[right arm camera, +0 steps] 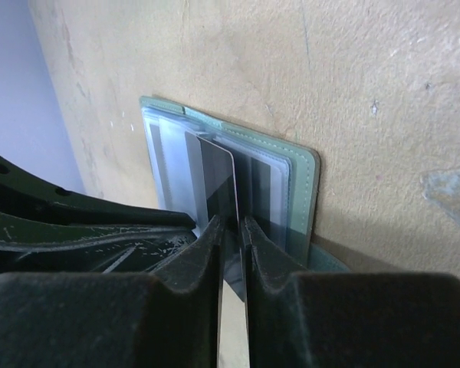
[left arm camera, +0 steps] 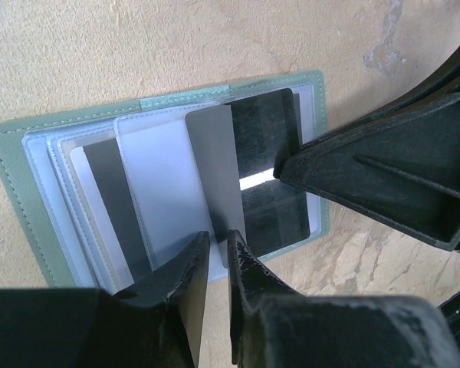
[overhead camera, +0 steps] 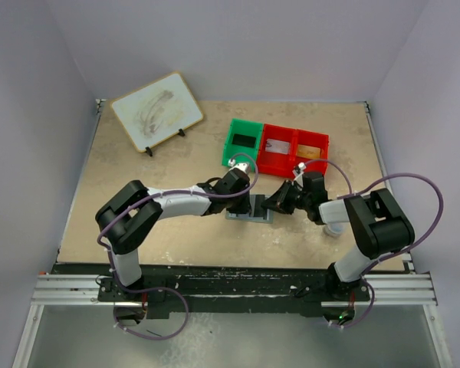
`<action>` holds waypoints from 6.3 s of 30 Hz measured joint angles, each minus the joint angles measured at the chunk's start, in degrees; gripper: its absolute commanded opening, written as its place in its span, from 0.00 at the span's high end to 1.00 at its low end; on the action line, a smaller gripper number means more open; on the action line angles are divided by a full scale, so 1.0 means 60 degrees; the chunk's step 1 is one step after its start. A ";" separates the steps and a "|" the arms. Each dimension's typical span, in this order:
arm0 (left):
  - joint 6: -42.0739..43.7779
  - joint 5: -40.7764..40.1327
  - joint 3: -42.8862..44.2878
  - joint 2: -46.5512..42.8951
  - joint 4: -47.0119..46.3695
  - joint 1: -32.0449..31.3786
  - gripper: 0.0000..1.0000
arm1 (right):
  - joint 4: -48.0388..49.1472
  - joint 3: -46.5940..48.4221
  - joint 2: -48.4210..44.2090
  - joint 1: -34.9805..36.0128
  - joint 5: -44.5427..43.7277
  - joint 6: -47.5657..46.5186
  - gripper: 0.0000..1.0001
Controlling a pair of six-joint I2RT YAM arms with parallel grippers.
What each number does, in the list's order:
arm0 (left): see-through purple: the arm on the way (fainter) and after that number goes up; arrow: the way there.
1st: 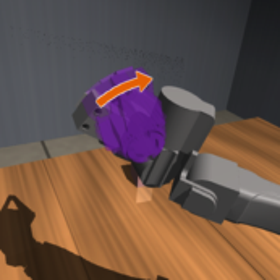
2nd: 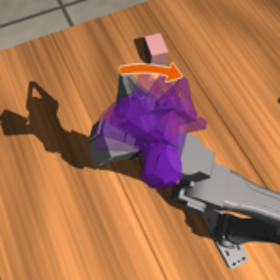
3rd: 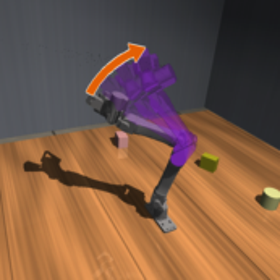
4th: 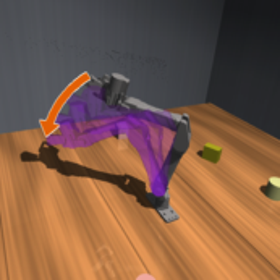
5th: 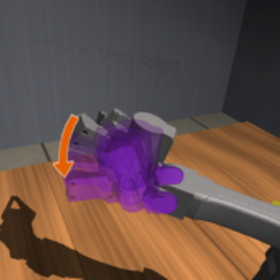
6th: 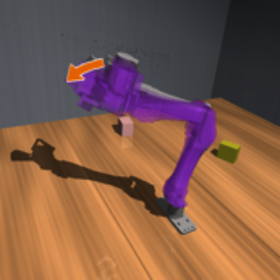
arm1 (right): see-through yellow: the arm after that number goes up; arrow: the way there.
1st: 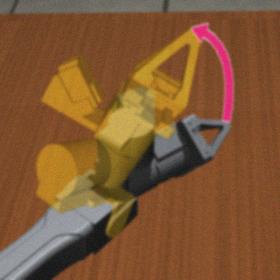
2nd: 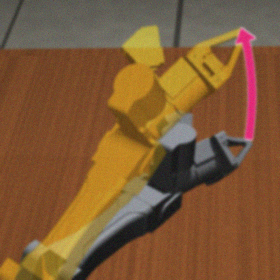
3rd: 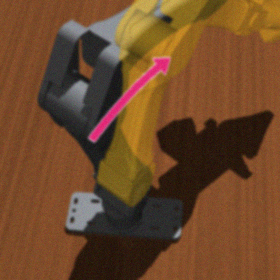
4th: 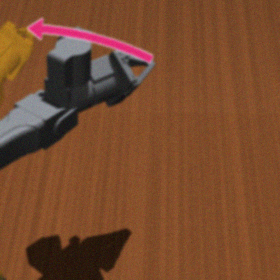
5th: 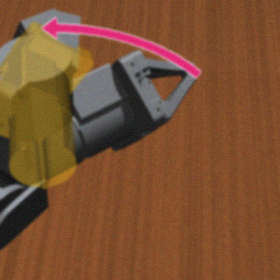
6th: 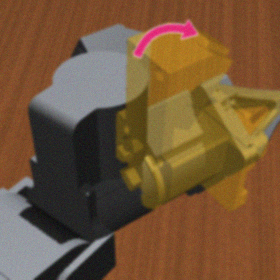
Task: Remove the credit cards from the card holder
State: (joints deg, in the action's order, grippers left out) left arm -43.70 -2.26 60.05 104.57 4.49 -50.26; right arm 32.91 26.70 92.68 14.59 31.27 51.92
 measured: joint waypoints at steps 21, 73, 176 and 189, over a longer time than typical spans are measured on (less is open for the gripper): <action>-0.0036 -0.0047 -0.0229 -0.0004 -0.0430 -0.0004 0.91 | 0.1421 -0.0095 0.0699 0.0084 0.0535 0.0350 0.83; -0.0135 -0.5242 -0.1497 -0.4732 0.2499 0.0025 0.32 | -0.3996 0.2073 -0.1002 0.1202 -0.1818 -0.1519 1.00; 0.2568 -0.7734 -0.1942 -0.7457 0.4666 0.3552 0.24 | -0.4881 1.1817 0.6280 0.2266 -0.5610 -1.6775 0.96; 0.2572 -0.7945 -0.1942 -0.7413 0.4717 0.3552 0.24 | -0.4947 1.1817 0.6553 0.2266 -0.5544 -1.6874 0.76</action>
State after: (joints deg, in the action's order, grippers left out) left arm -28.27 -49.93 48.40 60.10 32.80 -28.95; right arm 3.22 97.60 132.00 28.18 -2.00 -49.32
